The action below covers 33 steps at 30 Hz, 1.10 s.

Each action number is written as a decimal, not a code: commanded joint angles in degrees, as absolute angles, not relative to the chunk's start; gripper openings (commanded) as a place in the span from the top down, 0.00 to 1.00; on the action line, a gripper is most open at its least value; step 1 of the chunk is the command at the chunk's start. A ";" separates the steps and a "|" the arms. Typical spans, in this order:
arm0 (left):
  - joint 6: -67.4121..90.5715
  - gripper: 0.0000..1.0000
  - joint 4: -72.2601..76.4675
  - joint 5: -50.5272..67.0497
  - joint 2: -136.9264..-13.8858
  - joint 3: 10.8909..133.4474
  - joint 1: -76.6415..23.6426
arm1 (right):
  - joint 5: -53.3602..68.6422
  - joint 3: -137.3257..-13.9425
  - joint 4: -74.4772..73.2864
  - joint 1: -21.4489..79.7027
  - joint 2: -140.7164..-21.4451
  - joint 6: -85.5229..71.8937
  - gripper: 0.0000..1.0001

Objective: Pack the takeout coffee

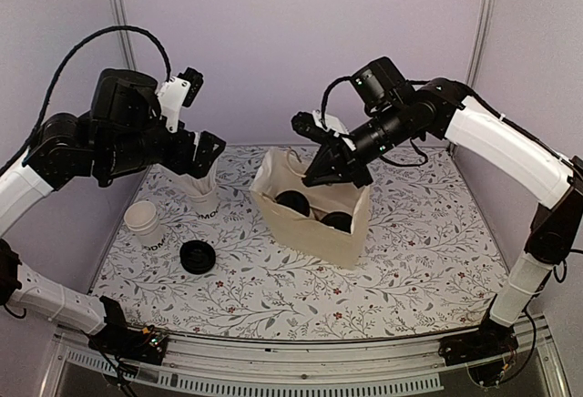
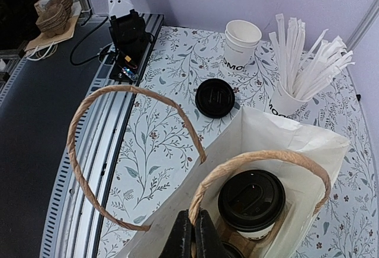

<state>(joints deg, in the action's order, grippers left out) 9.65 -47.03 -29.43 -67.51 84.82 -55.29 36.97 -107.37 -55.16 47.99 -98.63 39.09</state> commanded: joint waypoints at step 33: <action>8.81 0.00 -42.63 -26.84 -66.13 80.49 -50.84 | 44.07 -105.82 -64.20 59.08 -97.32 44.90 0.96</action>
<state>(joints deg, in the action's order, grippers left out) 9.41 -44.14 -27.86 -66.98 81.19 -51.81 42.15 -106.10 -62.57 58.50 -97.86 43.59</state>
